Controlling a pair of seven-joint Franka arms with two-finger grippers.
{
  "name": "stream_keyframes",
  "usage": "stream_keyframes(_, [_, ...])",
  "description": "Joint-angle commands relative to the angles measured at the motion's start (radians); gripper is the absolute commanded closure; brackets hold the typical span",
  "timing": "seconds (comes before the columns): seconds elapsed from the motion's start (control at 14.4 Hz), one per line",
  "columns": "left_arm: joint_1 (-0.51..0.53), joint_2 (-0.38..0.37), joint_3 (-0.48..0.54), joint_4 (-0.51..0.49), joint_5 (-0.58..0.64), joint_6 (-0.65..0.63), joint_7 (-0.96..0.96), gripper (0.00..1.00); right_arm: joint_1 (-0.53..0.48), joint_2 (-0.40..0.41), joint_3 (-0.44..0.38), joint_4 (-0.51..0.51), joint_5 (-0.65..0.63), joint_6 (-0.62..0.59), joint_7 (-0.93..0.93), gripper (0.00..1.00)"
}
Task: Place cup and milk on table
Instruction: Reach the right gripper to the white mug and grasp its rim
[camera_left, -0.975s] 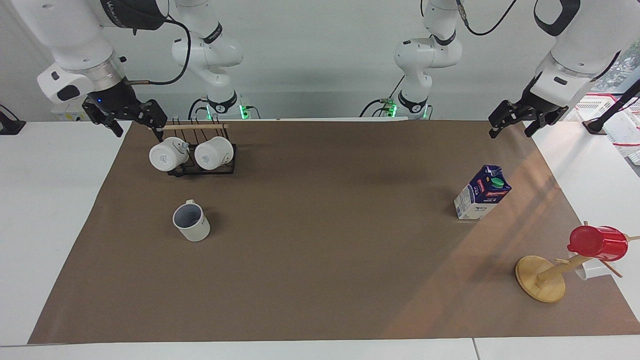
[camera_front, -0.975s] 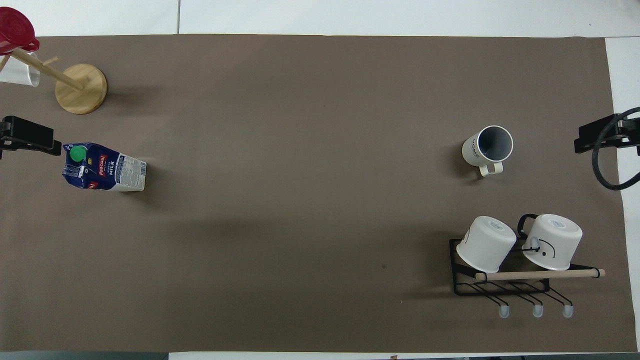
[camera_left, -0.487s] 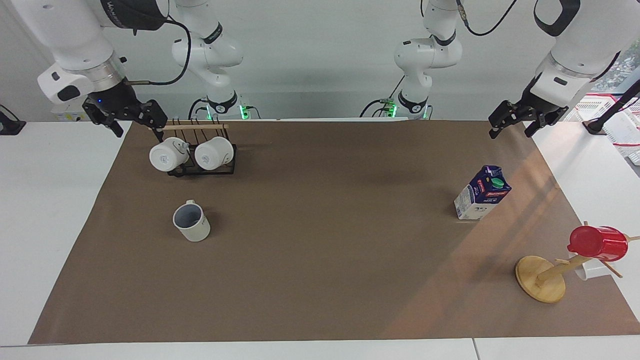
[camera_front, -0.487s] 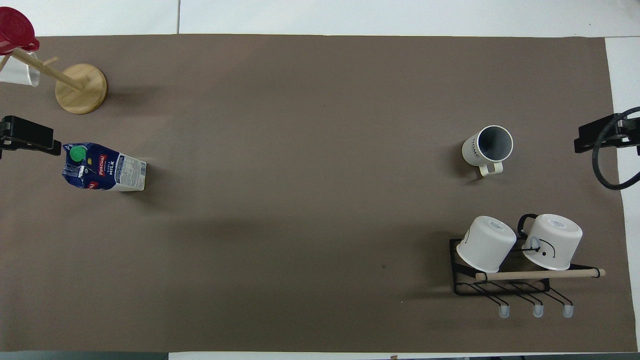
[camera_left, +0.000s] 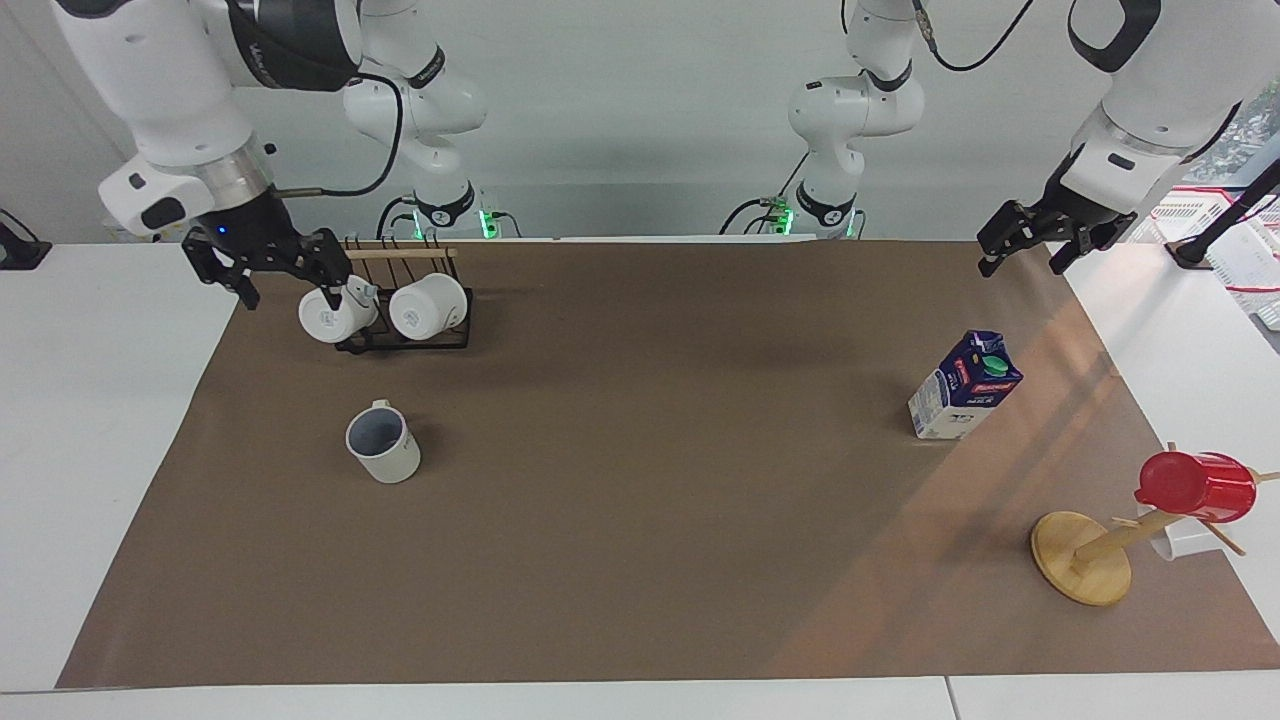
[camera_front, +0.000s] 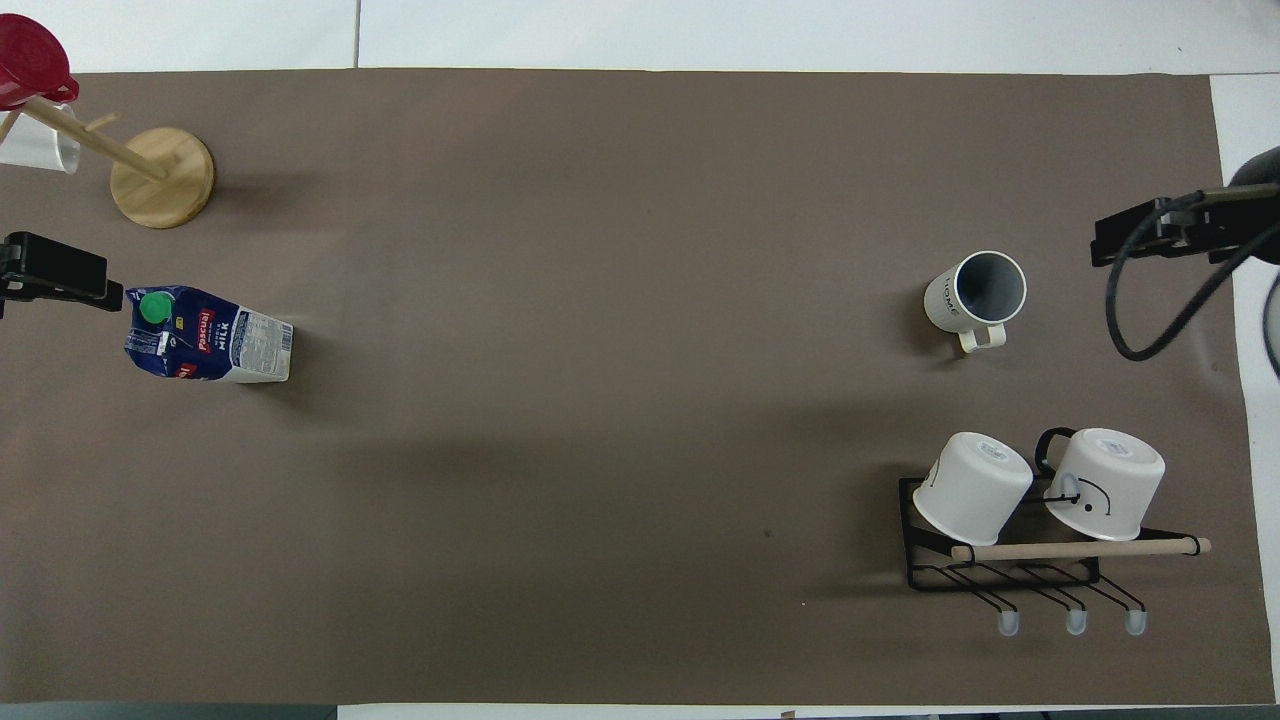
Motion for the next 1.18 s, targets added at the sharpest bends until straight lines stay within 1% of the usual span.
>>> stream_keyframes(0.0, [-0.014, -0.027, 0.019, -0.03, -0.019, -0.004, 0.011, 0.0, -0.05, 0.092, 0.001, -0.024, 0.068, 0.138, -0.205, 0.0])
stream_keyframes(0.14, [-0.014, -0.027, 0.019, -0.03, -0.019, -0.004, 0.01, 0.0, -0.059, 0.125, 0.001, -0.082, 0.073, 0.268, -0.308, 0.0])
stream_keyframes(0.21, [-0.014, -0.027, 0.019, -0.03, -0.019, -0.004, 0.01, 0.0, -0.058, 0.127, 0.001, -0.149, 0.073, 0.36, -0.325, 0.0])
stream_keyframes(0.28, [-0.014, -0.027, 0.019, -0.03, -0.019, -0.004, 0.01, 0.0, -0.056, 0.127, 0.001, -0.197, 0.073, 0.416, -0.333, 0.0])
stream_keyframes(0.42, [-0.014, -0.027, 0.019, -0.03, -0.019, -0.004, 0.01, 0.0, -0.053, 0.148, 0.001, -0.237, 0.074, 0.462, -0.373, 0.0])
stream_keyframes(0.49, [-0.014, -0.027, 0.019, -0.03, -0.019, -0.004, 0.01, 0.0, -0.05, 0.145, 0.001, -0.274, 0.074, 0.5, -0.385, 0.0])
stream_keyframes(0.7, [-0.014, -0.027, 0.019, -0.03, -0.019, -0.004, 0.01, 0.0, -0.056, 0.116, 0.001, -0.374, 0.074, 0.56, -0.465, 0.0])
stream_keyframes(0.77, [-0.014, -0.027, 0.019, -0.03, -0.019, -0.004, 0.01, 0.0, -0.056, 0.105, 0.001, -0.415, 0.074, 0.611, -0.476, 0.02])
stream_keyframes(0.84, [-0.014, -0.027, 0.019, -0.03, -0.019, -0.004, 0.01, 0.0, -0.056, 0.102, 0.001, -0.431, 0.074, 0.634, -0.476, 0.04])
stream_keyframes(0.97, [-0.014, -0.027, 0.019, -0.03, -0.019, -0.004, 0.01, 0.0, -0.076, 0.145, 0.001, -0.426, 0.077, 0.643, -0.482, 0.1])
stream_keyframes(1.04, [-0.014, -0.027, 0.019, -0.03, -0.019, -0.004, 0.01, 0.0, -0.081, 0.154, 0.002, -0.423, 0.087, 0.642, -0.49, 0.23])
stream_keyframes(1.11, [-0.014, -0.027, 0.019, -0.03, -0.019, -0.004, 0.01, 0.0, -0.075, 0.156, 0.002, -0.408, 0.094, 0.628, -0.491, 0.43])
